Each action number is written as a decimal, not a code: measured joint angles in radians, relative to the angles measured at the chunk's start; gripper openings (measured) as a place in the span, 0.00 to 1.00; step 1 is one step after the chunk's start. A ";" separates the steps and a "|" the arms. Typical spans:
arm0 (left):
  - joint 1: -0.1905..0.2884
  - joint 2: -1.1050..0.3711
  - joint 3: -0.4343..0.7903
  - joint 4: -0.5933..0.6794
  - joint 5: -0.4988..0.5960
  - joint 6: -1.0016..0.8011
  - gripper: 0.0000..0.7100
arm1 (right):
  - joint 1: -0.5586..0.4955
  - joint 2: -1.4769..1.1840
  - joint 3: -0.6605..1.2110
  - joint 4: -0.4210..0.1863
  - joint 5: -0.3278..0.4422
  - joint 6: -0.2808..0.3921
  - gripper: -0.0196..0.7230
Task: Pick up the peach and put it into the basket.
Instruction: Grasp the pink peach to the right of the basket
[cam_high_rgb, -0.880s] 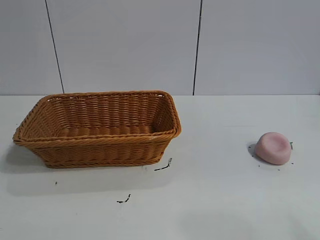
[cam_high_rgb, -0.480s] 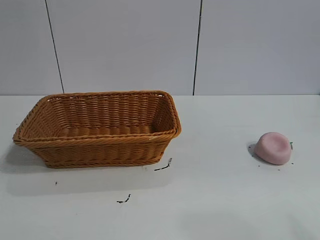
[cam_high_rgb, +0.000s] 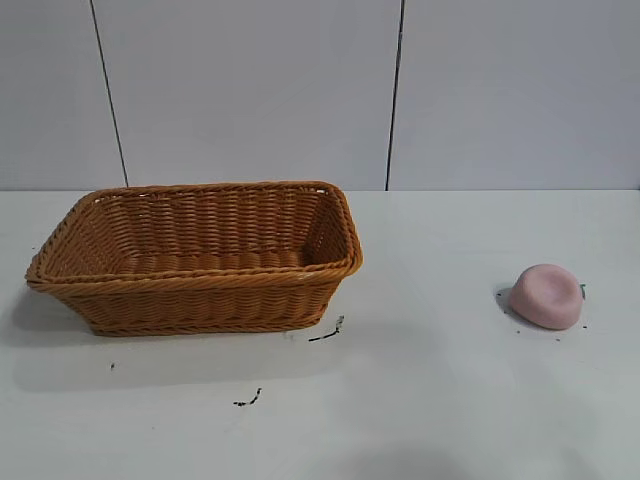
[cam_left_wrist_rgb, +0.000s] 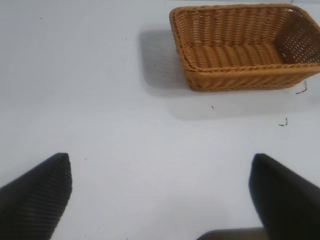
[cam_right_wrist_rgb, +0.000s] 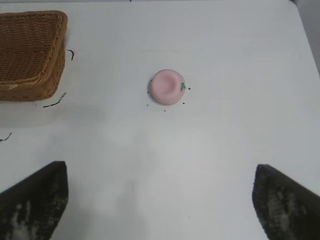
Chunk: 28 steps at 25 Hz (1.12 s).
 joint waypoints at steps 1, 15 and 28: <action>0.000 0.000 0.000 0.000 0.000 0.000 0.98 | 0.000 0.072 -0.025 0.000 -0.003 -0.001 0.96; 0.000 0.000 0.000 0.000 0.000 0.000 0.98 | 0.000 0.991 -0.541 0.000 0.032 -0.015 0.96; 0.000 0.000 0.000 0.000 0.000 0.000 0.98 | 0.000 1.385 -0.756 0.000 0.062 -0.032 0.96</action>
